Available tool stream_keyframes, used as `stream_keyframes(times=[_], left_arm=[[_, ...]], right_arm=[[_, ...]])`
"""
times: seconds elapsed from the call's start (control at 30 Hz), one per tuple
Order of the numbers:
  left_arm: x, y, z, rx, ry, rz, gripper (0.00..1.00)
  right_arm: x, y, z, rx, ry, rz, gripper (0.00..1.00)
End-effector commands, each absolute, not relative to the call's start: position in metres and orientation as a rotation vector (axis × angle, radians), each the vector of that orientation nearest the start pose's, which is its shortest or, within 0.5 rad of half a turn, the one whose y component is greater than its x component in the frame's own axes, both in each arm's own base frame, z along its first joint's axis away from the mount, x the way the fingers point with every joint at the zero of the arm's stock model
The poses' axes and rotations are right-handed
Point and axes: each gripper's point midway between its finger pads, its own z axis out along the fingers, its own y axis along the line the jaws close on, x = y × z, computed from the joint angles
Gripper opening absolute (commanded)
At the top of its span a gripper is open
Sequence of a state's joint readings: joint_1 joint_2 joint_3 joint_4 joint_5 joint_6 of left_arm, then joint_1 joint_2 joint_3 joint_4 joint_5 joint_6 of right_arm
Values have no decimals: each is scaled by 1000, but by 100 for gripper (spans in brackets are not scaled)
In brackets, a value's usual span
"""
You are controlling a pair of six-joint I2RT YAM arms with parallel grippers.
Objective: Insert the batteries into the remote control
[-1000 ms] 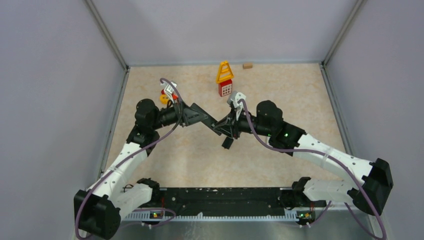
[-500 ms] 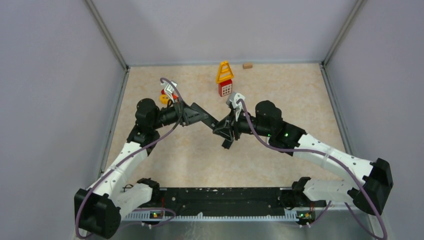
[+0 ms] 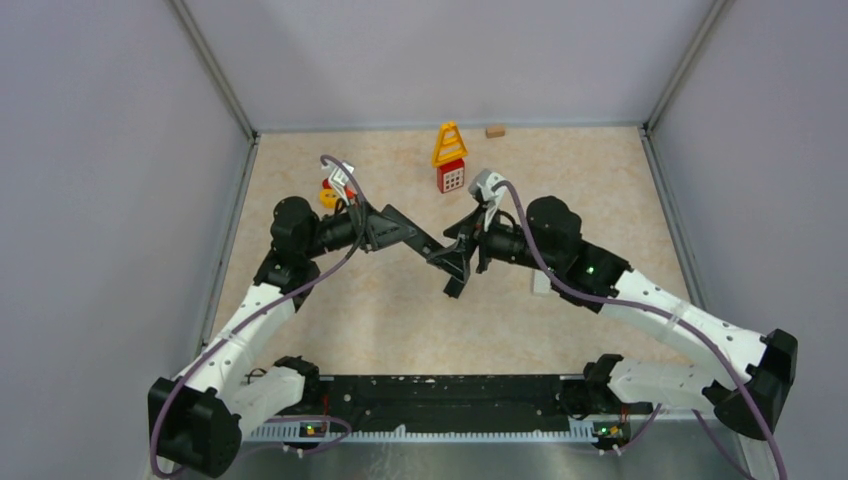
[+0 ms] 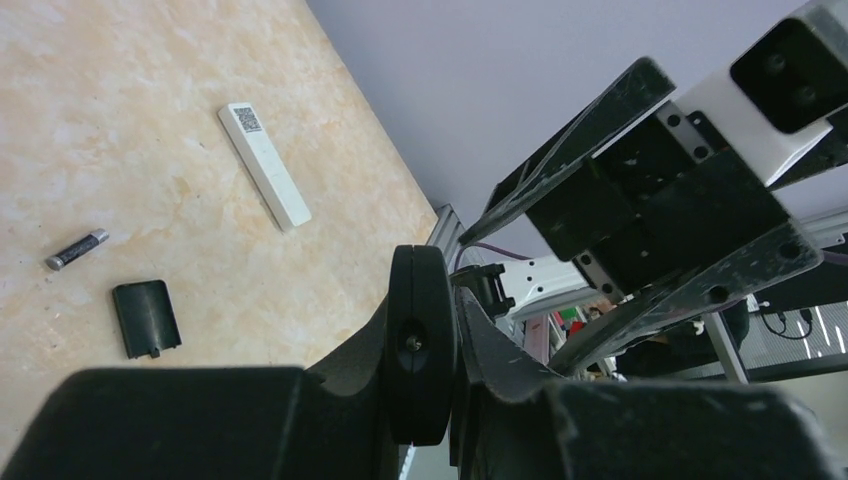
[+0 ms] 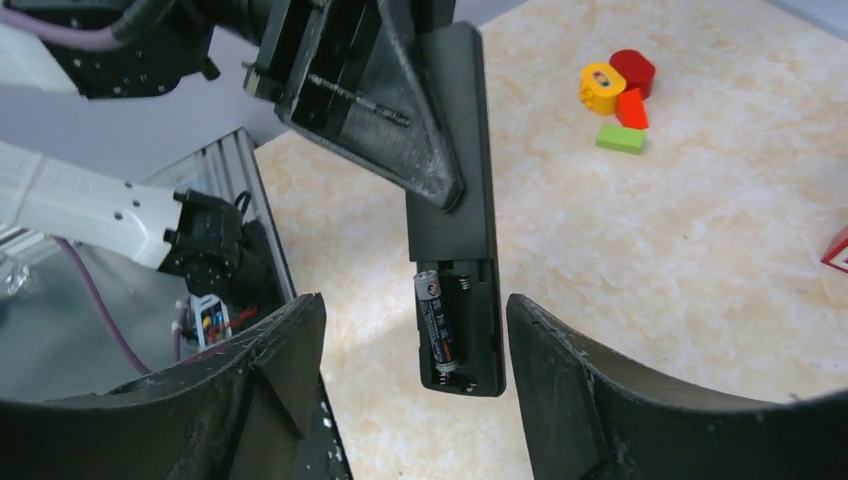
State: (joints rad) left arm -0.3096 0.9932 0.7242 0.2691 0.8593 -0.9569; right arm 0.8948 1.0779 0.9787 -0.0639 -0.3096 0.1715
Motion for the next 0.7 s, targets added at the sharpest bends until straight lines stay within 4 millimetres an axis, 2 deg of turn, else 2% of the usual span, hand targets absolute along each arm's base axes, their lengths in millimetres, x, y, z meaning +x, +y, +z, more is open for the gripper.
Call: stream_keyframes(times=[0.0,0.07,0.23,0.37,0.5,0.67], left_arm=[[231,-236,332,260,1712,-1573,0],[234,-234,335,240,1698,-1563,0],[236,-231,344,192,1649,-1553,0],[234,-228,352,174,1614,-1549,0],[232,-226,354,173,1603,-1546,0],[230,-227,354,180,1604,-1558,0]], right_arm=[[197,315,358,-622,1617,1059,70],[206,308,362,-447,1685,1076,74],[211,312,340,-126,1863,1211,90],[215,326,321,-31,1961,1260,93],[213,338,327,-6,1920,1376,97],[212,350,332,0,1910,1469,97]])
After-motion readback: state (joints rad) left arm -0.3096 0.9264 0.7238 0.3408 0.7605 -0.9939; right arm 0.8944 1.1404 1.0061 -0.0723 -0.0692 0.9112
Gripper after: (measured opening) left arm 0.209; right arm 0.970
